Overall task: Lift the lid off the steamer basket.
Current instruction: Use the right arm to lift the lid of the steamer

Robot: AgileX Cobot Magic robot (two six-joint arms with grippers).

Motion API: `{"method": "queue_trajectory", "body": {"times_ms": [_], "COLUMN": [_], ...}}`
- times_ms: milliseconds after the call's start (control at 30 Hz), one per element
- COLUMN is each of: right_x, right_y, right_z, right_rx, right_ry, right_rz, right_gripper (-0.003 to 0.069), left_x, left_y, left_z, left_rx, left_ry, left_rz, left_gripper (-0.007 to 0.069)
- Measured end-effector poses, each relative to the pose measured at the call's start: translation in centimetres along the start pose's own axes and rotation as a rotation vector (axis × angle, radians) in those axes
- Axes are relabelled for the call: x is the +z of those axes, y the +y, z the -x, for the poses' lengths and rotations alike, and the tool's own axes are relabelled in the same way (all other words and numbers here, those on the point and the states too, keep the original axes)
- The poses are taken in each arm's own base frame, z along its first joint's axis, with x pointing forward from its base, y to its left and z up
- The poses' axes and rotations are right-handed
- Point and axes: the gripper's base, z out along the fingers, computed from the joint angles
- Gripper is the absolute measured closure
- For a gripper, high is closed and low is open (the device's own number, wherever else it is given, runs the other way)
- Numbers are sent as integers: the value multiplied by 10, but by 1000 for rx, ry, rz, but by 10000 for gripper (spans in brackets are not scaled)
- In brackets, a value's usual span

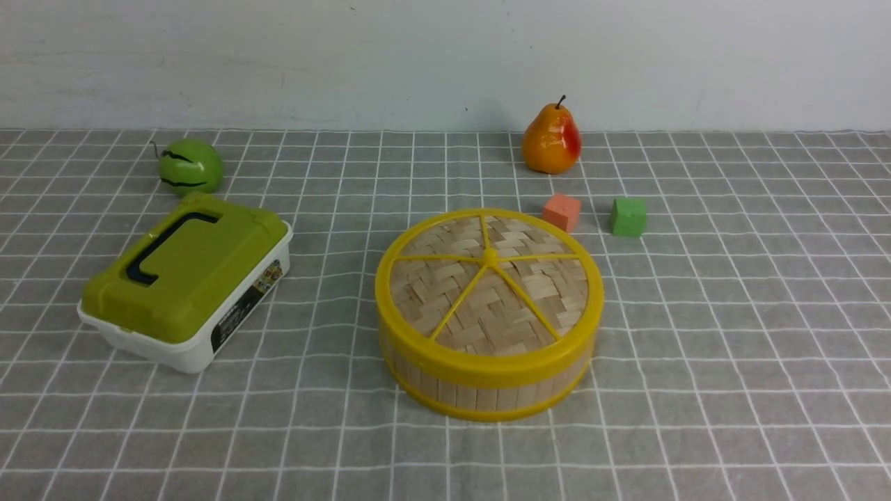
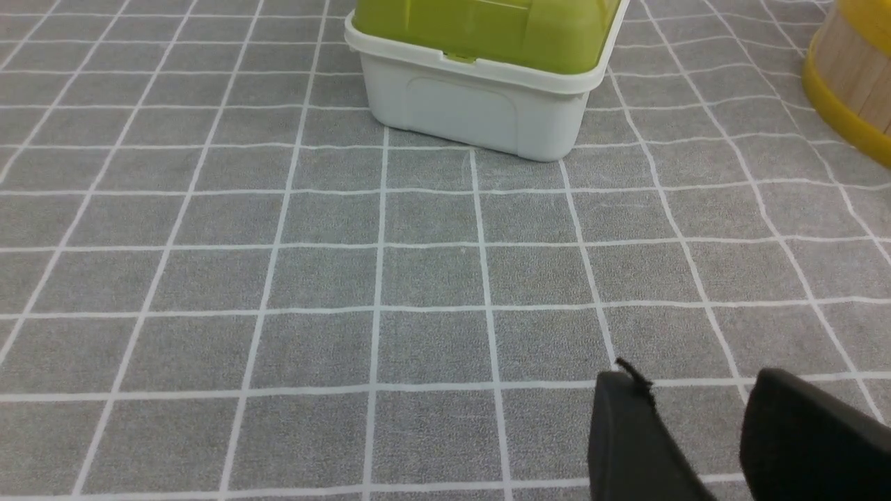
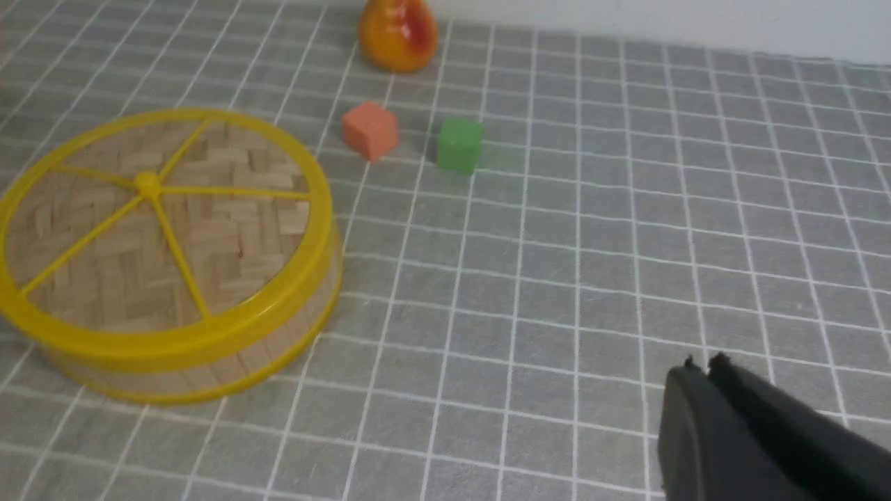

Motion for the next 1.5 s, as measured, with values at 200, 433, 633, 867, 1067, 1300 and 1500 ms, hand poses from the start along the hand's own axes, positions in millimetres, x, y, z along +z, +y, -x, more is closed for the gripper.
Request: {"method": "queue_trajectory", "body": {"times_ms": [200,433,633,867,1067,1300,1500], "right_x": [52,129,210,268,293,312,332], "right_y": [23,45,87,156,174,178,181], "right_z": [44,88,101,79,68,63,47], "right_rx": [-164,-186,-232,-396,-373,-316,-317], "right_ry": [270,454,505,569,560,510,551], "right_rz": [130,235,322,338,321,308,303], "right_gripper": [681,679,670,609,383,159,184], "left_x": [0,0,0,0,0,0,0], "left_y": [0,0,0,0,0,0,0], "left_z": [0,0,0,0,0,0,0], "left_rx": [0,0,0,0,0,0,0], "left_ry": [0,0,0,0,0,0,0], "left_rz": [0,0,0,0,0,0,0], "left_gripper": [386,386,386,386,386,386,386]}}
